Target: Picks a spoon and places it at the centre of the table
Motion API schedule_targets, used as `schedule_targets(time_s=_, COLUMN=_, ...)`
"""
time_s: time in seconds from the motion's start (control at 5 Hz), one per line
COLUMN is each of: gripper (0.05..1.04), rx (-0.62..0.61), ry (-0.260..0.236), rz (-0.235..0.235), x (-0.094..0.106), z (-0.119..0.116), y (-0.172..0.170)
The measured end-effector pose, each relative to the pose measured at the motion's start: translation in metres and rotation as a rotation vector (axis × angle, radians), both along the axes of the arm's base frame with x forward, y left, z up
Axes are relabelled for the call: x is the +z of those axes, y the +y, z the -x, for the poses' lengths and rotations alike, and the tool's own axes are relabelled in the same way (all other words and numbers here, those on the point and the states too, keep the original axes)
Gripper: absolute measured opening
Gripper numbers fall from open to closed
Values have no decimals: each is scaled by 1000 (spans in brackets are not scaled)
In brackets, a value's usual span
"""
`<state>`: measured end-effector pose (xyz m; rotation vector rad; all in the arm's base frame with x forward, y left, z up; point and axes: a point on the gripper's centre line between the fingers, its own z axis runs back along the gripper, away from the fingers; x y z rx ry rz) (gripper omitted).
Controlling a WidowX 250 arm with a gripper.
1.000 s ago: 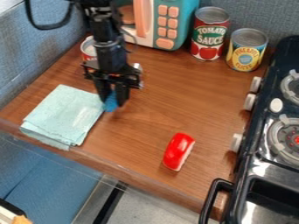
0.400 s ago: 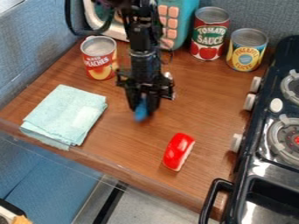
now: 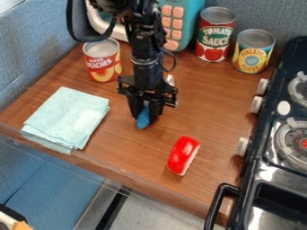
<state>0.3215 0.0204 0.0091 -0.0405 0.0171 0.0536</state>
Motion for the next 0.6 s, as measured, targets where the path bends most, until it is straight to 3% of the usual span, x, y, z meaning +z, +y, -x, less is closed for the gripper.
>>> schedule_targets(time_s=0.2, gripper=817, rx=34, ry=-26, rz=0, x=17, z=11, y=-2)
schedule_targets(time_s=0.4, gripper=1009, rx=76, ry=-111, rz=-7, x=53, z=23, y=-7)
schedule_targets(time_s=0.6, gripper=1007, rx=89, ry=-139, rz=-4, x=72, z=31, y=-12)
